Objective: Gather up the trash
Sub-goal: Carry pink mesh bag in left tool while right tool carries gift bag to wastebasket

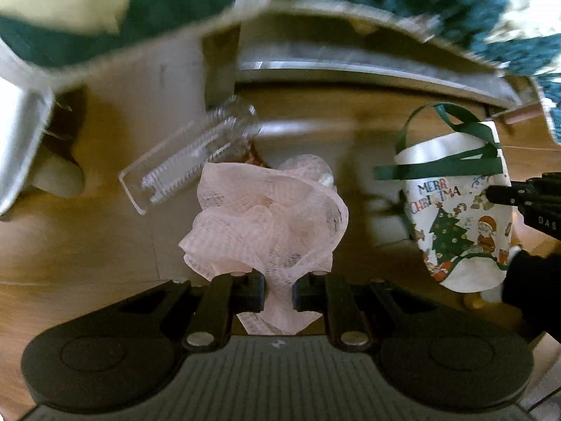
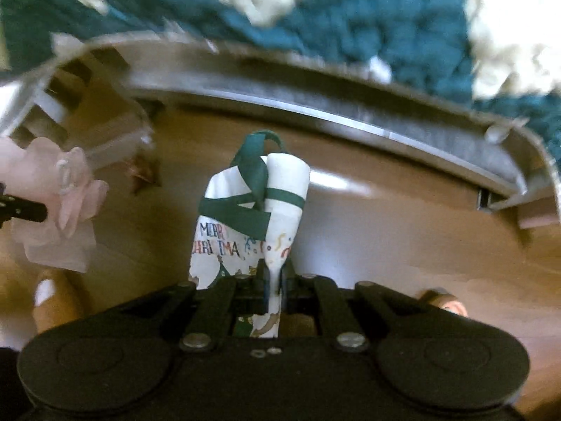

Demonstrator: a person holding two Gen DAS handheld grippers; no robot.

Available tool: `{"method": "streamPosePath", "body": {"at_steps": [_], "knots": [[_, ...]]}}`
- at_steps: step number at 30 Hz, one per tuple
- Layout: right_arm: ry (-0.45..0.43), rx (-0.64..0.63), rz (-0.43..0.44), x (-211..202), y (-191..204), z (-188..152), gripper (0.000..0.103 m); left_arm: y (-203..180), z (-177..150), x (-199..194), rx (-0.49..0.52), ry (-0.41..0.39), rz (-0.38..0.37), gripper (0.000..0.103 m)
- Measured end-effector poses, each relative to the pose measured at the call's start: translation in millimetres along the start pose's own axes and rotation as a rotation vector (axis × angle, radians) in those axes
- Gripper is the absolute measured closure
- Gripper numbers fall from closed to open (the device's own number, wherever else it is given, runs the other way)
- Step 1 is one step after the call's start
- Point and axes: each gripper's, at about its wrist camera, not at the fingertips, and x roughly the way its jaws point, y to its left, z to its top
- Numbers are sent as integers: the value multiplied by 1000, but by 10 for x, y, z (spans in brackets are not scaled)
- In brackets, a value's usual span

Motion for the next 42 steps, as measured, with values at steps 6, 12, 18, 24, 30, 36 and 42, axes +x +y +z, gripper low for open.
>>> {"method": "streamPosePath", "body": {"at_steps": [6, 12, 18, 24, 30, 36, 42], "knots": [[-162, -52, 23, -876, 24, 16, 97, -200, -60, -827, 26, -113, 12, 90], [-346, -59, 59, -1783, 73, -56, 97, -413, -177, -1685, 3, -265, 18, 90], [-526, -51, 83, -2662, 89, -177, 97, -715, -355, -2493, 8, -438, 15, 90], [-704, -65, 63, -3419, 123, -259, 97, -1015, -513, -3186, 38, -583, 38, 90], [-873, -75, 30, -4131, 58, -135, 97, -1243, -473, -3924, 48, -746, 55, 90], [-1027, -68, -14, -4809, -28, 239, 97, -1487, -253, -4663, 67, -908, 72, 90], [-1122, -42, -37, -5209, -116, 679, 97, -1718, 63, -5241, 83, -1023, 95, 90]]}}
